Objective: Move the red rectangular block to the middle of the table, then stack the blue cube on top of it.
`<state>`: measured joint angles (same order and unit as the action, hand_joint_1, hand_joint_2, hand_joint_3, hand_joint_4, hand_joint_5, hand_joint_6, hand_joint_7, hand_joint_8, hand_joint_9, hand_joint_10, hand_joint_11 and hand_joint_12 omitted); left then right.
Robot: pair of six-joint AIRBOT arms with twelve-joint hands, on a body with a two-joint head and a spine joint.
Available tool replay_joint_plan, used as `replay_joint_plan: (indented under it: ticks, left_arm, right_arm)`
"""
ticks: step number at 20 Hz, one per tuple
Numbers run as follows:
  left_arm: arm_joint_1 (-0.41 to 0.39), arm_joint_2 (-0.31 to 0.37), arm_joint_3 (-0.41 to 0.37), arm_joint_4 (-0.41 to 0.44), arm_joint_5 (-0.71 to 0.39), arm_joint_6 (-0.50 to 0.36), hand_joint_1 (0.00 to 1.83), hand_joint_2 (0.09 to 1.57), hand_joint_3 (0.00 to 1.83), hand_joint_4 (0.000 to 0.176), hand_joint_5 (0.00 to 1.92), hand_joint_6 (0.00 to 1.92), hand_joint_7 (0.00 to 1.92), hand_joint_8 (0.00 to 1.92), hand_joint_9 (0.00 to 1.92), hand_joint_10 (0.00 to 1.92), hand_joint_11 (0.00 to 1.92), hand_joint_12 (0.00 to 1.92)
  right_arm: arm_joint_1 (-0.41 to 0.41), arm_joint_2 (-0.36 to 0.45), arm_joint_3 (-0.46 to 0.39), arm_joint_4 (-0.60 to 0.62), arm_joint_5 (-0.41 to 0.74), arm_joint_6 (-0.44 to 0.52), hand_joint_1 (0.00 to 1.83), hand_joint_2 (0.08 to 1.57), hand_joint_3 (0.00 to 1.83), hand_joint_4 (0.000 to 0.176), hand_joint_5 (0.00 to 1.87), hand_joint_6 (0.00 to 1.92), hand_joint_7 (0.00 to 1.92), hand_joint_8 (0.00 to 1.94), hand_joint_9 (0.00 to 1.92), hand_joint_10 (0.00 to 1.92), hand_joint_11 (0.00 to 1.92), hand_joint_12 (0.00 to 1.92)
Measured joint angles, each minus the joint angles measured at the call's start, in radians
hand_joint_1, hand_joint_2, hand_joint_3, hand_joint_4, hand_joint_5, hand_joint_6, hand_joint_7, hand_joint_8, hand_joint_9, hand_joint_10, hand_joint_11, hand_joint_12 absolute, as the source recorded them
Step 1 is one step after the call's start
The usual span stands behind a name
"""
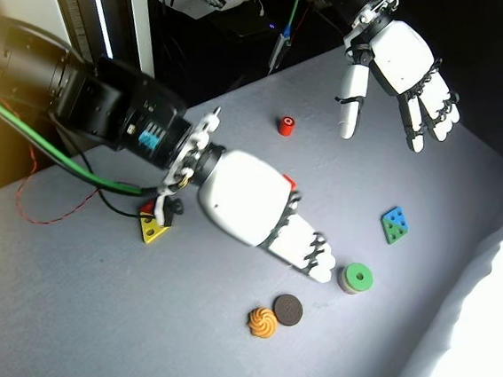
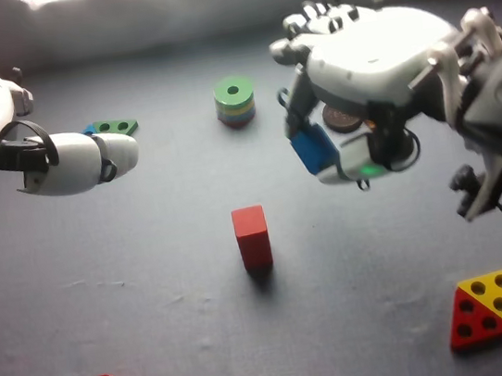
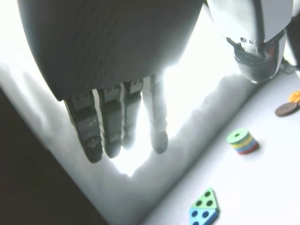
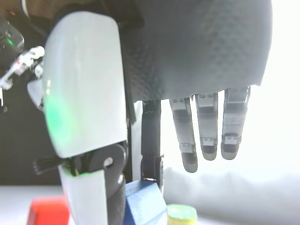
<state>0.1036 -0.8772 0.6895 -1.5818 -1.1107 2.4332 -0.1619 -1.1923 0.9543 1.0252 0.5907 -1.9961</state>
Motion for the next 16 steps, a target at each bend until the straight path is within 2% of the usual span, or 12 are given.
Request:
replay_joint_plan:
  ticks: [2,3,4,5,6,7,8,9,13,14,15,16]
  left_arm:
    - [0.0,0.0,0.0,0.0,-0.001,0.001,0.06,0.92,0.0,0.062,0.39,0.0,0.11,0.01,0.06,0.01,0.0,0.0]
    - [0.0,0.0,0.0,0.0,-0.001,0.001,0.08,0.92,0.0,0.055,0.39,0.0,0.11,0.01,0.06,0.01,0.0,0.0]
    - [0.0,0.0,0.0,0.0,-0.001,0.001,0.07,0.93,0.0,0.054,0.38,0.0,0.09,0.0,0.05,0.0,0.0,0.0]
    - [0.0,0.0,0.0,0.0,-0.001,0.001,0.06,0.93,0.0,0.052,0.38,0.0,0.08,0.0,0.04,0.0,0.0,0.0]
    - [0.0,0.0,0.0,0.0,-0.001,0.001,0.07,0.93,0.0,0.053,0.37,0.0,0.09,0.0,0.04,0.0,0.0,0.0]
    - [0.0,0.0,0.0,-0.001,-0.002,0.001,0.11,0.93,0.0,0.05,0.37,0.0,0.1,0.01,0.04,0.0,0.0,0.0]
    - [0.0,0.0,0.0,-0.001,-0.002,0.001,0.11,0.93,0.0,0.052,0.37,0.0,0.11,0.01,0.04,0.0,0.0,0.0]
    - [0.0,0.0,0.0,-0.001,-0.002,0.001,0.11,0.93,0.0,0.047,0.37,0.0,0.11,0.01,0.04,0.0,0.0,0.0]
    - [-0.002,0.0,0.0,-0.005,-0.002,0.002,0.07,0.93,0.0,0.051,0.38,0.0,0.11,0.01,0.06,0.01,0.0,0.0]
    - [-0.002,0.0,0.0,-0.006,-0.003,0.002,0.05,0.93,0.0,0.059,0.38,0.0,0.1,0.0,0.06,0.01,0.0,0.0]
    - [-0.002,0.0,0.0,-0.006,-0.002,0.002,0.05,0.93,0.0,0.056,0.39,0.01,0.11,0.01,0.06,0.01,0.01,0.0]
    - [-0.002,0.0,0.0,-0.005,-0.001,0.002,0.04,0.93,0.0,0.062,0.39,0.0,0.1,0.0,0.06,0.0,0.01,0.0]
  right_arm:
    - [0.039,0.0,0.0,0.003,-0.035,-0.01,1.05,1.06,0.0,0.175,1.1,0.8,0.19,0.0,0.0,0.0,0.0,0.0]
    - [0.061,0.0,0.0,0.006,-0.06,-0.015,1.07,1.06,0.0,0.146,1.1,0.78,0.2,0.0,0.0,0.0,0.0,0.0]
    - [0.072,0.0,0.0,0.011,-0.075,-0.015,1.06,1.06,0.0,0.17,1.1,0.78,0.19,0.0,0.0,0.0,0.0,0.0]
    - [0.092,0.0,0.0,0.026,-0.11,-0.017,1.07,1.05,0.0,0.134,1.12,0.75,0.21,0.0,0.0,0.0,0.0,0.0]
    - [0.098,0.0,0.0,0.033,-0.143,-0.019,1.07,1.04,0.0,0.147,1.13,0.73,0.24,0.01,0.01,0.0,0.0,0.0]
    - [0.101,0.0,0.0,0.039,-0.171,-0.022,1.09,1.04,0.0,0.102,1.14,0.72,0.26,0.01,0.02,0.0,0.0,0.0]
    - [0.102,0.0,0.0,0.04,-0.19,-0.023,1.09,1.04,0.0,0.105,1.14,0.71,0.27,0.01,0.02,0.0,0.0,0.0]
    - [0.104,0.0,0.0,0.04,-0.208,-0.024,1.1,1.04,0.0,0.079,1.16,0.69,0.28,0.01,0.02,0.0,0.0,0.0]
    - [0.112,0.0,0.0,0.035,-0.261,-0.041,1.06,1.04,0.0,0.168,1.12,0.75,0.2,0.0,0.0,0.0,0.0,0.0]
    - [0.111,-0.003,0.001,0.035,-0.27,-0.043,1.08,1.04,0.0,0.131,1.14,0.72,0.22,0.0,0.01,0.0,0.0,0.0]
    - [0.111,-0.008,0.007,0.035,-0.276,-0.043,1.08,1.04,0.0,0.125,1.14,0.72,0.24,0.01,0.02,0.01,0.0,0.0]
    - [0.108,-0.014,0.012,0.034,-0.277,-0.043,1.08,1.03,0.0,0.148,1.17,0.67,0.26,0.01,0.04,0.01,0.0,0.0]
